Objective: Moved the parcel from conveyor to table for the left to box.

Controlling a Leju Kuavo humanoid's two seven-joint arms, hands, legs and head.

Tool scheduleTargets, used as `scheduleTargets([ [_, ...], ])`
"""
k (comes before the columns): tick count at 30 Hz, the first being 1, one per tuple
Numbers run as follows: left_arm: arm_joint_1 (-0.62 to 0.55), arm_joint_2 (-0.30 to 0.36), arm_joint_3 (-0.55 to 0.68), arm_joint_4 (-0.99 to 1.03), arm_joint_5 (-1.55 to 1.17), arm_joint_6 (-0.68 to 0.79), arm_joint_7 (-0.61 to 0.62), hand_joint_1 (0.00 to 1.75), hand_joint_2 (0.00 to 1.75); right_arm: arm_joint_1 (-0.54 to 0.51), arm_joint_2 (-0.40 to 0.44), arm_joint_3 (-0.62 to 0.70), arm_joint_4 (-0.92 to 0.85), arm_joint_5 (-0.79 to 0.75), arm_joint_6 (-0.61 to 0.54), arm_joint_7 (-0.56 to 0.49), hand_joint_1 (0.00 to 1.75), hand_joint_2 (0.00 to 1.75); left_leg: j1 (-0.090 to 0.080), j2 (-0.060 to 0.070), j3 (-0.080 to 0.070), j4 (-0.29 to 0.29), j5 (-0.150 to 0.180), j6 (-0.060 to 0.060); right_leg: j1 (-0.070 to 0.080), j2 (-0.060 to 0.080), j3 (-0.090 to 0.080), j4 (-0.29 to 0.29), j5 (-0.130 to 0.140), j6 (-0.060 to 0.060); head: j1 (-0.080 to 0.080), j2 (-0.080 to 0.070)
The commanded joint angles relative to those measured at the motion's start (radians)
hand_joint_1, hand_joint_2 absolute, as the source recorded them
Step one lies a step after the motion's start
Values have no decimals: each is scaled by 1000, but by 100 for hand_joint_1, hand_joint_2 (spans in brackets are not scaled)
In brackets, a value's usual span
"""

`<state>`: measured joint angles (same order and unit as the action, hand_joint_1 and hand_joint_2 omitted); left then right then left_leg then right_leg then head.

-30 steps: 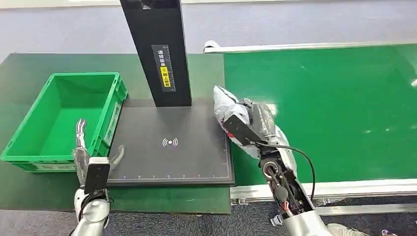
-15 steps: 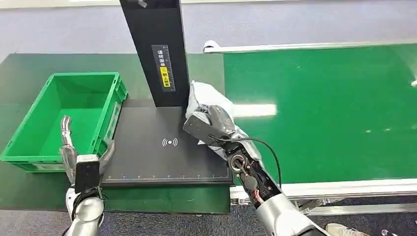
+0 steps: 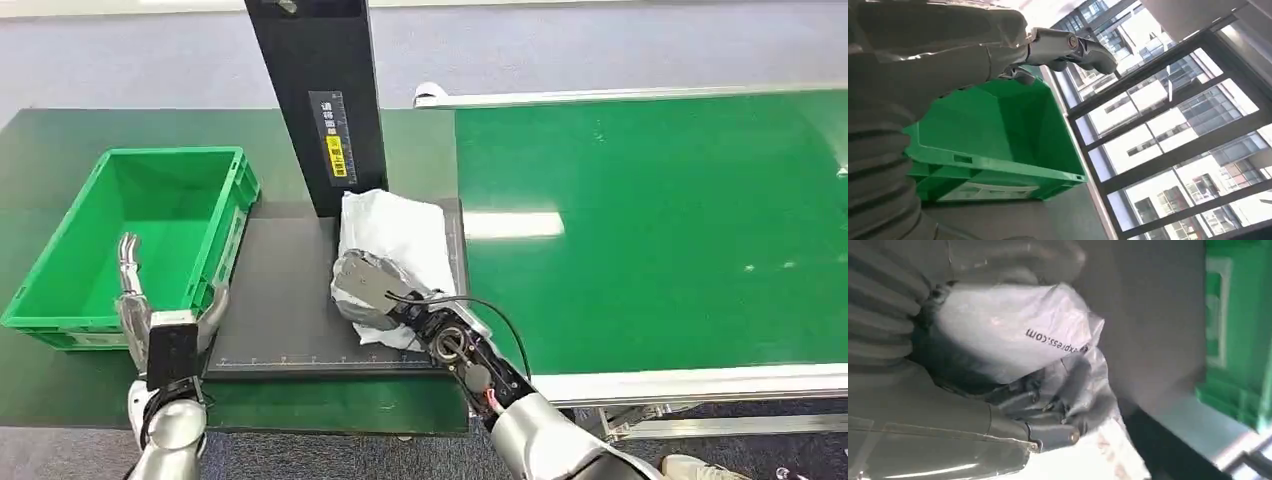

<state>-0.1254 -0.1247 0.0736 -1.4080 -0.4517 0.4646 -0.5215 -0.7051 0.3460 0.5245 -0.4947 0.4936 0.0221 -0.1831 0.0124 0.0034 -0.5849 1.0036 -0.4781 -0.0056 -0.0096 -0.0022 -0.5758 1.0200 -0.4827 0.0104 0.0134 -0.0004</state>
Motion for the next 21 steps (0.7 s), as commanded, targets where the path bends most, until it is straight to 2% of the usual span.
scheduleTargets([
  [1, -27, -5, 24, 54, -2, -6, 7, 0, 175, -41, -5, 33, 131, -5, 10, 6, 0, 0, 0, -1, 2, -2, 1, 0, 0, -1, 2, -2, 1, 0, 0, 0],
  [4, -33, -4, 19, 64, -5, -13, 7, 0, 175, -31, -13, 10, 107, -35, 5, -14, 0, 0, 0, -2, 2, -3, 2, 0, 0, -1, 3, -3, 1, -1, 0, 0],
  [8, -46, -1, 9, 83, -11, -26, 4, 0, 175, -20, -47, -59, -10, -137, 6, -130, 0, 0, 0, -3, 1, -1, 1, 0, 0, -3, 2, -1, 0, 0, 0, 0],
  [11, -45, 2, 8, 69, -25, -31, -2, 0, 175, 24, -88, -107, -250, -224, -33, -228, 0, 0, 0, -3, 0, 0, 1, 1, 0, -3, 0, -1, 0, 0, 0, 0],
  [13, -43, 11, -5, 56, -34, -39, -7, 0, 175, 69, -119, -134, -441, -263, -68, -230, 0, 0, 0, -3, 0, -1, 2, 1, 0, -3, 1, -2, 1, 0, 0, 0],
  [15, -49, 15, -20, 48, -42, -46, -9, 0, 175, 93, -142, -152, -545, -289, -77, -216, 0, 0, 0, -4, 0, -1, 1, 1, 0, -3, 1, -2, 0, 0, 0, 0],
  [21, -29, 36, -65, -14, -93, -60, 8, 0, 175, 143, -191, -195, -628, -281, -105, -189, 0, 0, 1, -5, 1, -2, 1, 1, 1, -5, 3, -3, 0, 0, 0, 0],
])
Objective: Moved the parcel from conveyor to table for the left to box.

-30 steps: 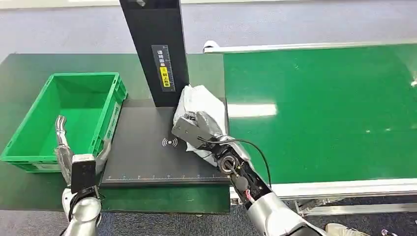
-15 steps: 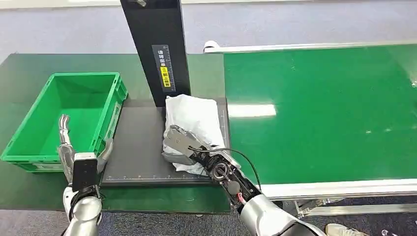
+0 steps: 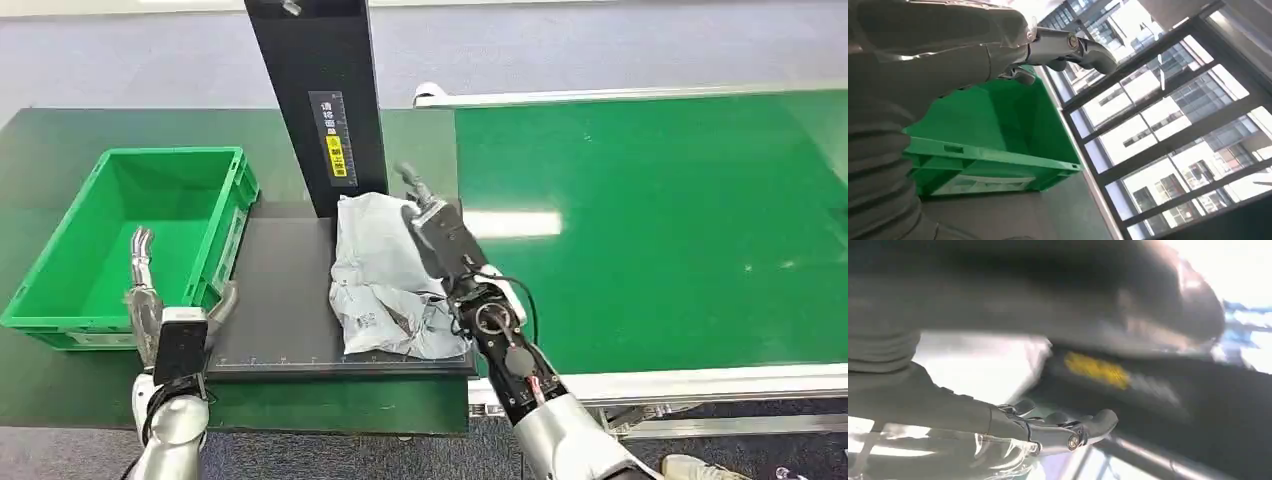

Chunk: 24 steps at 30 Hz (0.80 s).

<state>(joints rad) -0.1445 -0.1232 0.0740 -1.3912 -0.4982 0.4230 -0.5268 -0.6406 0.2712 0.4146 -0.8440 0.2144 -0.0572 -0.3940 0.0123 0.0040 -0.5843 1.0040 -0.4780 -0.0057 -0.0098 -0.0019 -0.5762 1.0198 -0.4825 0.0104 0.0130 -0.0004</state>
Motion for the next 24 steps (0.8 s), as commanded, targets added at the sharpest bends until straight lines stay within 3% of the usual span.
scheduleTargets([
  [1, -5, 46, -82, -40, -57, -31, 13, 0, 175, 96, -129, -107, -281, 1, -50, 21, 0, 0, 1, -5, 1, -2, 1, 1, 1, -5, 3, -3, 0, 0, 0, 0],
  [9, -7, 94, -242, -40, -164, -125, 71, 0, 175, 264, -171, -245, -352, -31, -63, -16, 0, 0, 0, -8, 2, -3, 1, 1, 0, -6, 6, -4, 0, 0, 0, 0],
  [13, -95, 108, -345, 116, -245, -135, 103, 0, 175, 337, -182, -271, -360, -28, -64, -23, 0, 0, 0, -9, 2, -3, 2, 1, 0, -8, 5, -4, -1, 0, 0, 0],
  [24, -228, 88, -436, 408, -253, -176, 86, 0, 175, 404, -193, -267, -394, -39, -78, -39, 0, 0, 0, -3, 2, -3, 1, 1, 0, -2, 3, -3, 0, 0, 0, 0],
])
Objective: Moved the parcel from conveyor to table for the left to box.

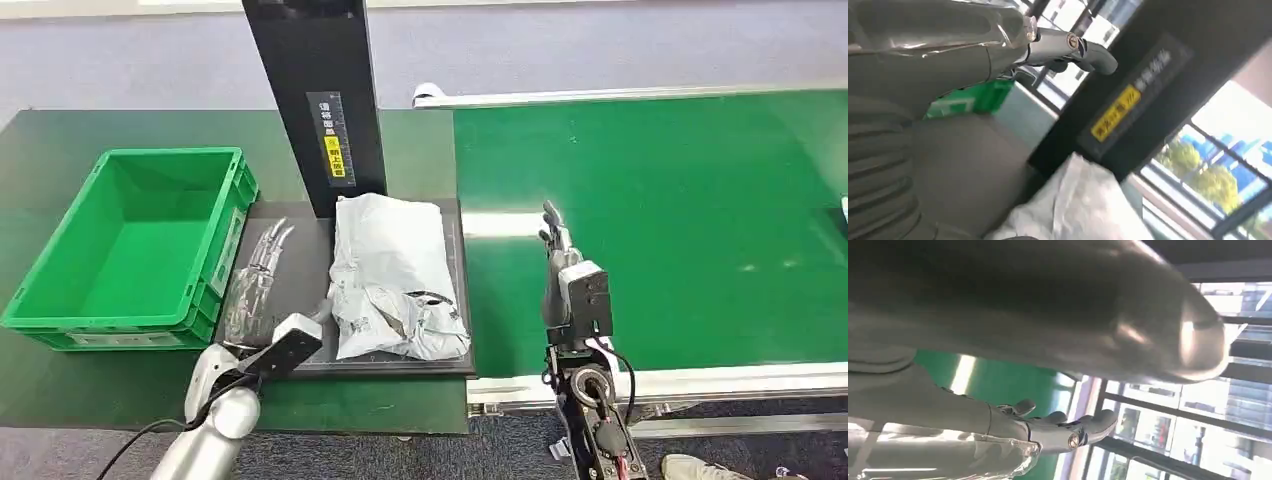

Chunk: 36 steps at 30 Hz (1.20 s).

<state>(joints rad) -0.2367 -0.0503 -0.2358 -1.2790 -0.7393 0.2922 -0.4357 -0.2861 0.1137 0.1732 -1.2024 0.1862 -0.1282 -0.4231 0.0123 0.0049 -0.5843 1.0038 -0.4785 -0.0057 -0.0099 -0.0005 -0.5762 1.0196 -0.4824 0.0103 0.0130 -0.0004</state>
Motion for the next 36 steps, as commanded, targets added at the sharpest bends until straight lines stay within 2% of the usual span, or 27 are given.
scheduleTargets([
  [1, -173, 2, -144, 371, -26, -37, -9, 0, 175, 60, -37, -24, -52, -16, -6, -15, 0, 0, 0, -5, 2, -2, 1, 1, 0, -5, 3, -2, 0, 0, 0, 0],
  [6, -306, -40, -201, 650, -66, 16, -24, 0, 175, 88, -34, -15, -106, -22, -6, -17, 0, 0, 0, -7, 1, -2, 2, 1, 0, -7, 4, -3, 0, 0, 0, 0],
  [13, -317, -45, -212, 676, -75, 10, -24, 0, 175, 90, -34, -20, -107, -27, -8, -15, 0, 0, 0, -3, 2, -2, 1, 1, 0, -2, 3, -2, 0, 0, 0, 0],
  [18, -378, -85, -258, 792, -109, -1, -29, 0, 175, 117, -36, -41, -128, -44, -23, -16, 0, 0, 0, -5, 1, -1, 1, 1, 0, -4, 2, -1, 0, 0, 0, 0],
  [22, -385, -104, -262, 805, -81, 3, -67, 0, 175, 124, -22, -52, -129, -46, -23, -15, 0, 0, 0, -4, 1, -1, 1, 1, 0, -3, 3, -2, 1, 0, 0, 0],
  [23, -378, -103, -259, 791, -66, 13, -82, 9, 175, 122, -19, -52, -124, -47, -22, -14, 0, 0, 0, -3, 1, -1, 1, 1, 0, -2, 2, -1, 0, 0, 0, 0],
  [24, -367, -103, -245, 771, -31, 3, -102, 133, 175, 120, -17, -52, -116, -49, -20, -10, 0, 0, 0, -4, 1, -2, 1, 1, 0, -3, 3, -3, 1, 0, 0, 0],
  [25, -362, -99, -251, 759, -28, 8, -107, 164, 175, 120, -16, -52, -112, -50, -20, -8, 0, 0, -1, -3, 1, -1, 1, 1, -1, -2, 3, -2, 0, 0, 0, 0],
  [26, -352, -94, -253, 740, -21, 19, -112, 175, 175, 120, -14, -55, -106, -54, -20, -4, 0, 0, 0, -2, 1, -1, 1, 0, 0, -1, 2, -2, 1, 0, 0, 0],
  [36, -315, -71, -220, 628, 52, 157, -137, 175, 175, 113, 0, -80, -90, -59, -20, 13, 0, 0, 0, 0, 2, -3, 1, 1, 0, 1, 3, -3, 1, 0, 0, 0],
])
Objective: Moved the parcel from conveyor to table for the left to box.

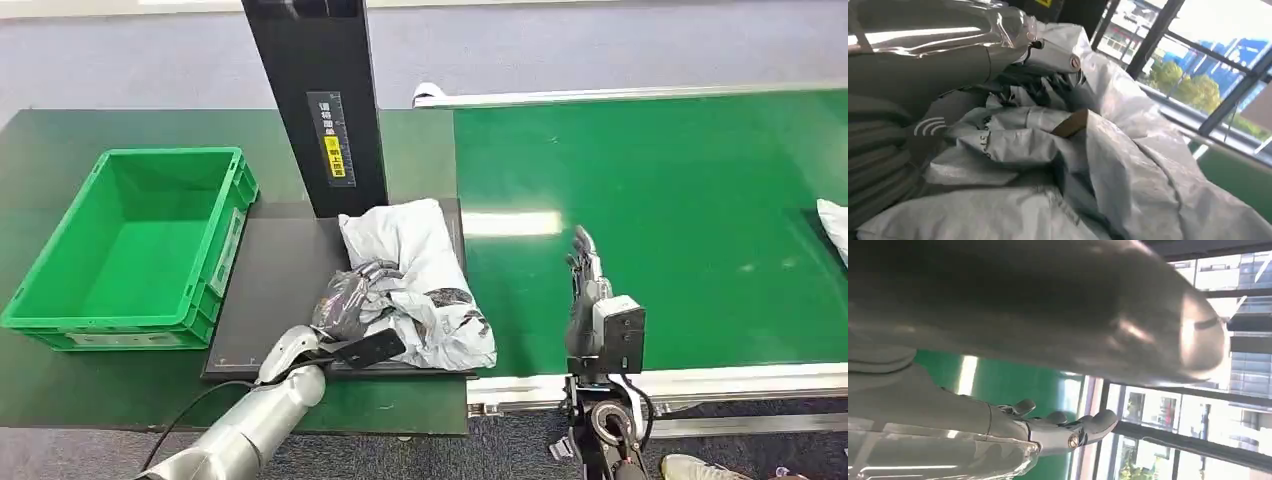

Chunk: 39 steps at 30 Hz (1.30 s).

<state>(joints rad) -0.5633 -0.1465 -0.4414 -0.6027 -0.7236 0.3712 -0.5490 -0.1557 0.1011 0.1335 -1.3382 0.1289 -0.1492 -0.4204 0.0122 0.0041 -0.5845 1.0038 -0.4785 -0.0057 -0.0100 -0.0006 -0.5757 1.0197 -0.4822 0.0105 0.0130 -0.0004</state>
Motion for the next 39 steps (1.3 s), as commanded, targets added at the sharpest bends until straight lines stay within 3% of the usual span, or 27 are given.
scheduleTargets([
  [1, 6, 26, -15, -53, 36, 74, -23, 175, 175, -18, 12, -41, 47, -1, 1, 10, 0, 0, 0, 1, 2, -2, 0, 0, 0, 1, 2, -2, 1, 0, 0, 0],
  [3, 42, 49, -8, -180, 42, 109, -11, 175, 175, -20, 10, -43, 56, -1, 4, 10, 0, 0, 0, 0, 2, -2, 1, 1, 0, 1, 2, -3, 1, 0, 0, 0],
  [7, 52, 61, -14, -230, 36, 88, 18, 175, 175, -18, 9, -46, 55, -2, 6, 10, 0, 0, 0, 1, 1, -1, 0, 0, 0, 1, 1, -2, 1, -1, 0, 0],
  [18, 96, 177, 138, -665, 61, 226, 44, 175, 175, 15, -34, -64, 60, -34, -19, -3, 0, 0, 1, 2, 1, -1, 0, 0, 1, 2, 0, -2, 1, -1, 0, 0],
  [27, 86, 177, 150, -663, 50, 266, 44, 175, 175, 17, -34, -64, 60, -36, -21, -3, 0, 0, 0, 0, 0, -1, 0, 0, 0, 0, 1, -1, 0, 0, 0, 0],
  [32, 27, 250, 286, -737, 23, 295, 123, 175, 175, 28, -39, -77, 72, -41, -31, -10, 0, 0, 1, 2, 0, 0, 0, 0, 1, 2, -1, 0, 0, -1, 0, 0],
  [36, -59, 338, 438, -643, -6, 277, 180, 175, 175, 28, -43, -63, 65, -28, -15, 2, 0, 0, 1, 2, -1, 0, 0, 0, 2, 2, -2, 1, 1, -1, 0, 0],
  [39, -74, 360, 484, -575, 9, 273, 179, 175, 175, 25, -43, -52, 72, -26, -10, 4, 0, 0, 2, 4, 1, -1, 1, -1, 2, 3, -1, 0, 1, -2, 0, 0],
])
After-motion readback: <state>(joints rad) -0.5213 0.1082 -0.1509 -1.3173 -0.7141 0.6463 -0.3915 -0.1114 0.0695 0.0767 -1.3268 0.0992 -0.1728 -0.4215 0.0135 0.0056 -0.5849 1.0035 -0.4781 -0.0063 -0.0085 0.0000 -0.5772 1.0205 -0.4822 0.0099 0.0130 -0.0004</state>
